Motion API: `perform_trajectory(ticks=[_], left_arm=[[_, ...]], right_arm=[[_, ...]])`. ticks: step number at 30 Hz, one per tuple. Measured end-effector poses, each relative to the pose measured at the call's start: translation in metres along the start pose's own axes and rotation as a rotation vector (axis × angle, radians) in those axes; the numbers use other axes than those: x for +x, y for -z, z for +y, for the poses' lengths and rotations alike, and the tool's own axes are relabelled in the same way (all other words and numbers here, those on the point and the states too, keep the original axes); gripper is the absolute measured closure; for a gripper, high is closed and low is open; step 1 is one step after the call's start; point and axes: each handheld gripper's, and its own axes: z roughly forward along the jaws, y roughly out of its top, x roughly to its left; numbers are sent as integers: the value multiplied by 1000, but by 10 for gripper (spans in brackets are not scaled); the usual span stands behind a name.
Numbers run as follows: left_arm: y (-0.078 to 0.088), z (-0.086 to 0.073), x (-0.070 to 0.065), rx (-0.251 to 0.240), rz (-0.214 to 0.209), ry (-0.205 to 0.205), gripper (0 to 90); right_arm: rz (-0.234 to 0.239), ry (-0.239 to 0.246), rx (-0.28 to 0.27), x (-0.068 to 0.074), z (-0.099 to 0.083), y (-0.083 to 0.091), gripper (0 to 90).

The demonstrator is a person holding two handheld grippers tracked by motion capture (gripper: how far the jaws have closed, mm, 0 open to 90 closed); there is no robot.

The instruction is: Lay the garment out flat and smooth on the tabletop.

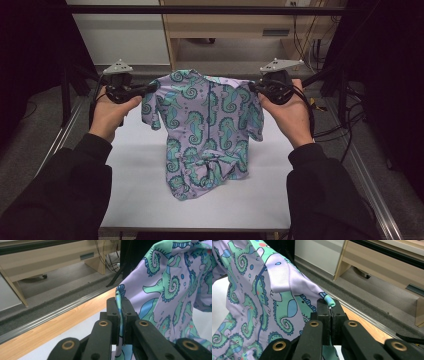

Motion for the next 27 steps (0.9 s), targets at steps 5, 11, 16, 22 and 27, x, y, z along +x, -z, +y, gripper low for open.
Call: perform_trajectory(ticks=[5,11,16,22,27], left_arm=[[-11,8,2,1,13,-2,876],[-29,15,6,3,40,-9,876],[-39,14,8,8,49,-10,876],[-44,13,5,-4,94,-24,877],[-45,16,0,-21,129,-19,877]], right_arm=[[-16,-17,-8,-6,-1,-5,892],[-41,-44,-17,-16,-1,-17,892],[-52,-50,-13,-23,0,-27,892],[-74,-62,-22,-25,-2,-35,892],[-103,-67,-37,-22,0,-38,892]])
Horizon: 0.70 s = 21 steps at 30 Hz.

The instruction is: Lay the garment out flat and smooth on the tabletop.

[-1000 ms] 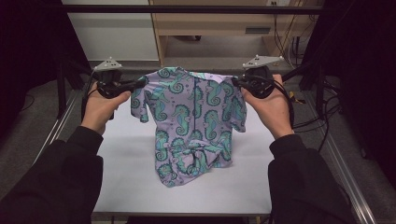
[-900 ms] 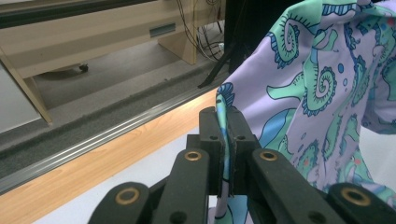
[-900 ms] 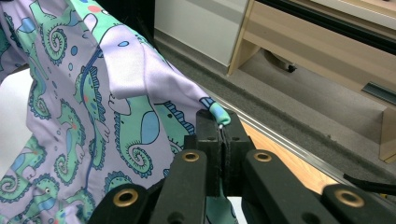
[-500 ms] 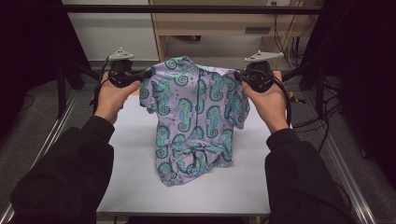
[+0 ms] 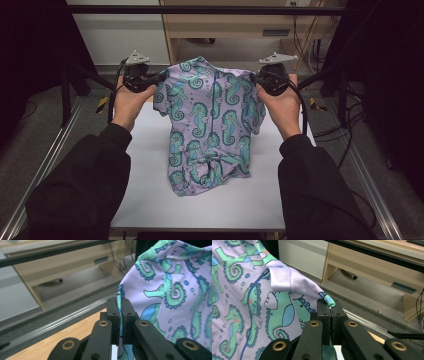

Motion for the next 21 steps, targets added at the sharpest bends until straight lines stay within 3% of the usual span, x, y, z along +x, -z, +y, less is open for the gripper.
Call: perform_trajectory(ticks=[5,13,21], left_arm=[[-1,2,-3,-24,40,20,877],[-10,1,1,-31,64,43,877],[-42,1,18,-4,84,68,877]], right_arm=[[-21,-8,-12,2,1,-1,892],[-36,-28,-9,0,1,-10,892],[-51,-31,26,-9,6,-38,892]])
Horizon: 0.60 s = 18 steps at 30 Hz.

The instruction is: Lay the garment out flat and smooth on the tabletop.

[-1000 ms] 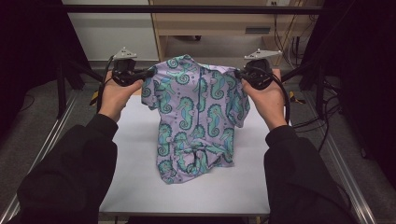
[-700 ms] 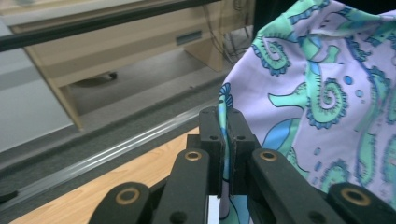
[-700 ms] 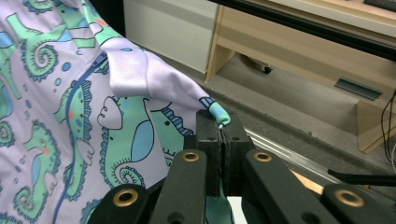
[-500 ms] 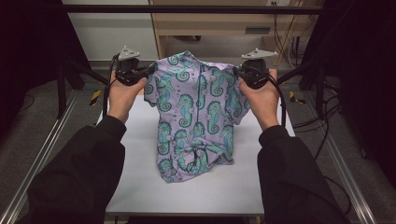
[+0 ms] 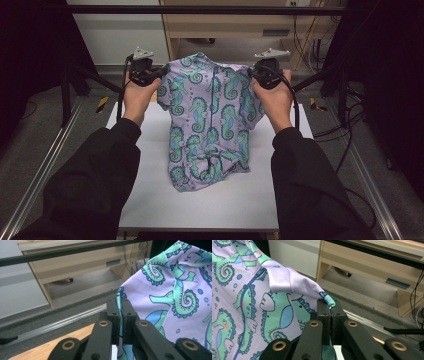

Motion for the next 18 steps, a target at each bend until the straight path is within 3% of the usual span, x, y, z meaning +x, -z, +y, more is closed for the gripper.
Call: perform_trajectory(ticks=[3,4,6,7,8,9,12,18], left_arm=[[-26,0,12,7,11,41,856],[-33,0,16,20,21,48,765],[-43,-2,26,28,80,73,576],[-43,-3,28,29,83,80,533],[-41,-4,29,36,85,92,513],[-37,-4,29,32,83,98,480],[-19,-7,25,30,85,49,470],[15,-18,5,28,57,47,384]], right_arm=[[-12,-7,22,-6,6,-23,887],[-28,-13,29,-9,8,-36,849],[-68,-40,27,-13,7,-54,631],[-100,-83,49,-14,4,-63,485],[-98,-91,62,-14,3,-65,465],[-91,-82,80,-13,0,-66,446],[-124,-21,85,-7,-7,-56,379],[-114,-37,85,0,-25,-26,291]])
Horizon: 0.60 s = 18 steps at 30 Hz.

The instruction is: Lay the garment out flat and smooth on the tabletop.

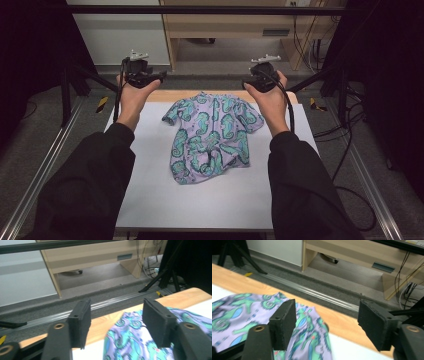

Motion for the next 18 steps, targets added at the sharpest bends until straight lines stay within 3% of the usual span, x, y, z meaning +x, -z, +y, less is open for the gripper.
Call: perform_trajectory(ticks=[3,9,18], left_arm=[[16,-8,-13,-13,-10,-24,353],[37,-30,-35,-22,-48,-31,281],[56,-71,-59,-24,-91,-59,191]], right_arm=[[15,3,-3,4,-15,16,259],[66,-8,-11,11,-48,43,195],[129,3,14,17,-91,58,157]])
